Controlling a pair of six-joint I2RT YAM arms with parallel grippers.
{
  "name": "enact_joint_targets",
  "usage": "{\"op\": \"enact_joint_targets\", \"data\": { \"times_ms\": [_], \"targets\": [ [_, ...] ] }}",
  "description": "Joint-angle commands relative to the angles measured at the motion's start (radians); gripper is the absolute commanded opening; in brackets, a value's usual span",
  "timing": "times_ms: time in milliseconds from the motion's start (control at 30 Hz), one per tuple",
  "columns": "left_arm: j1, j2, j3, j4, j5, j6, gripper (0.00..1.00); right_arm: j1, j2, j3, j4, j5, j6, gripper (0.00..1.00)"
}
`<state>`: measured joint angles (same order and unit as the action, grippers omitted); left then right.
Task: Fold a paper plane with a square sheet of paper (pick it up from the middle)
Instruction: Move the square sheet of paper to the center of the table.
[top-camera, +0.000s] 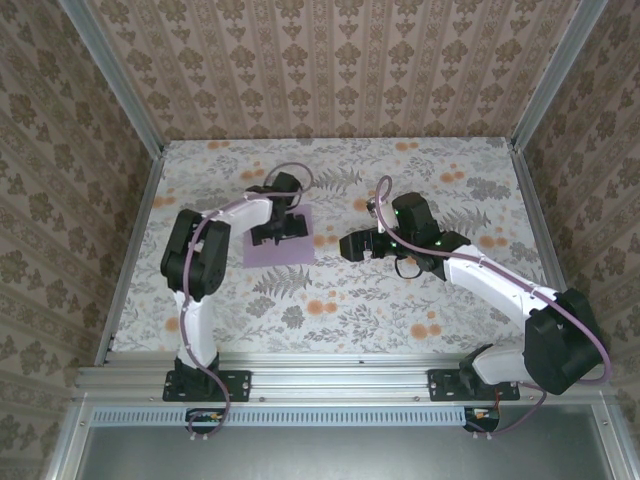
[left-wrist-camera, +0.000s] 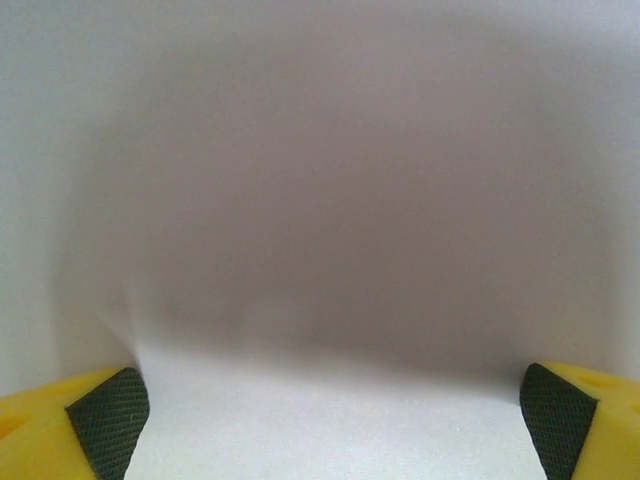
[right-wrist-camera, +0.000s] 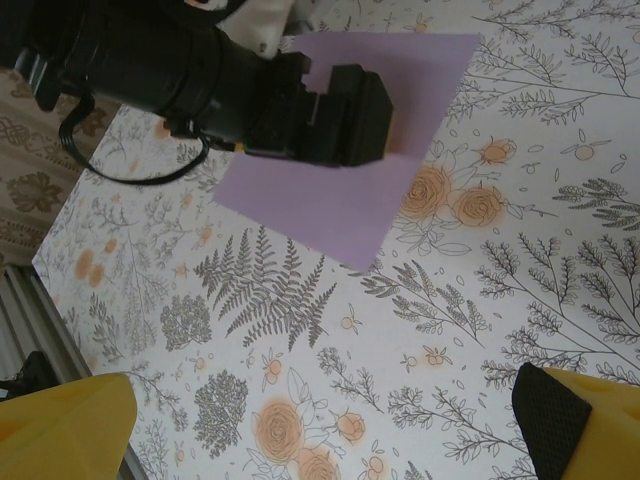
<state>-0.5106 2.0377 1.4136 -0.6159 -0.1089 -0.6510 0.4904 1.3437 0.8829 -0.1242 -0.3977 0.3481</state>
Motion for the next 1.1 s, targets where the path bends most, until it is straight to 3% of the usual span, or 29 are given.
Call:
{"op": "enact_joint_targets", "data": {
  "times_ms": [0, 467, 633, 1067],
  "targets": [
    [-0.079, 0.055, -0.041, -0.052, 0.12, -0.097, 1.0, -0.009, -0.022, -0.009, -0.056, -0.001, -0.009, 1.0],
    [-0.29, 0.072, 0.01, -0.034, 0.127, -0.341, 1.0, -0.074, -0.13, -0.074, -0.193, -0.023, -0.017, 1.0],
    [-0.34, 0.115, 0.09, -0.081, 0.117, -0.354, 1.0, -0.093, -0.181, -0.098, -0.226, -0.02, -0.023, 1.0],
    [-0.307, 0.057, 0.072, -0.054, 0.106, -0.381, 1.0, -0.102, -0.229, -0.109, -0.272, -0.015, -0.004, 1.0]
  ]
}}
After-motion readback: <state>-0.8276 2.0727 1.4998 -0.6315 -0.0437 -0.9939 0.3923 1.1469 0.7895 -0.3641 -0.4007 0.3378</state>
